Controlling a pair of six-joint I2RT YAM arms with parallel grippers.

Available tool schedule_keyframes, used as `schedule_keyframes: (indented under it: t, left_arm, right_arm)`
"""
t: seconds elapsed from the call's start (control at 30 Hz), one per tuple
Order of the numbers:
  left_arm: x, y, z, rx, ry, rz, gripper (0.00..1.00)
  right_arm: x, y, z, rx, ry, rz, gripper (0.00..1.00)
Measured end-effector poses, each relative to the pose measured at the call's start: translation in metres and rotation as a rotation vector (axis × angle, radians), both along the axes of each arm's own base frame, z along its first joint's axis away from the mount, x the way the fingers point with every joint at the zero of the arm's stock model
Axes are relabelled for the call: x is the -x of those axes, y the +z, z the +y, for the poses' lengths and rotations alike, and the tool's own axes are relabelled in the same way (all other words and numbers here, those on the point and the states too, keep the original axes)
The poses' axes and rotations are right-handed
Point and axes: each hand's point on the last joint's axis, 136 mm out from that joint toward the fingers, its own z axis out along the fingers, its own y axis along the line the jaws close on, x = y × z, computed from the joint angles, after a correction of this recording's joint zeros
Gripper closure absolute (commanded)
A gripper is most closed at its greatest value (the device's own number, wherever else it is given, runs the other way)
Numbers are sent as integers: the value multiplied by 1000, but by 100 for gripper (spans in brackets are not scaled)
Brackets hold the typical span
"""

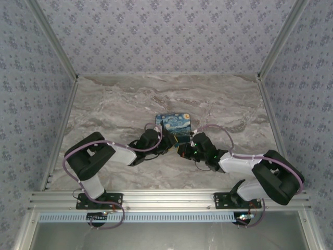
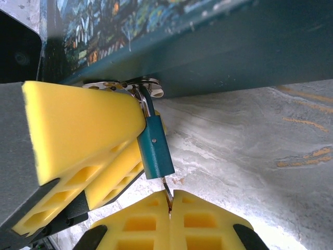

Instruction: Unlock a padlock with a key

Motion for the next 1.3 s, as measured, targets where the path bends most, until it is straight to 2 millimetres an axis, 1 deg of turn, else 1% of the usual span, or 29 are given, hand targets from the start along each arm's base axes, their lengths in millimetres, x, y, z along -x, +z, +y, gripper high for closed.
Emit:
schedule_keyframes:
  t: [0.13,0.2,0.37,0.63,0.73,0.87,0.93,1.03,1.17,1.23,1.3]
  left_arm:
    - [2,1,-3,14,-4,4,62]
    - [5,2,-7,19,-16,6,61]
    - [8,3,-14,32,-35,12,62]
    - [6,3,-16,36,-35,4,65]
    - [5,2,-18,34,-35,0,70]
    - [3,1,-17,25,-34,-13,80]
    - [3,1,-17,21,-31,-17,83]
    - [2,1,-16,20,-28,-19,85]
    - [3,1,-17,20,-30,-17,85]
    - [3,1,-17,23,-33,-15,85]
    - [4,1,-18,24,-36,-13,85]
  right_arm:
    - [-1,1,-3,-13,-14,10,100]
    - [-2,1,-6,-17,-24,18,100]
    - [-5,0,-10,-20,-44,26,100]
    - [-7,1,-11,-27,-56,29,100]
    - [-8,1,-12,-26,-63,27,100]
    - [-11,2,-13,-28,-75,25,100]
    - [-12,2,-15,-26,-83,24,100]
    - [-13,1,-16,-25,-88,24,97]
    - [-12,3,-18,-23,-89,21,88]
    - [-12,4,-19,-19,-85,16,88]
    - [-11,3,-21,-18,-84,13,91]
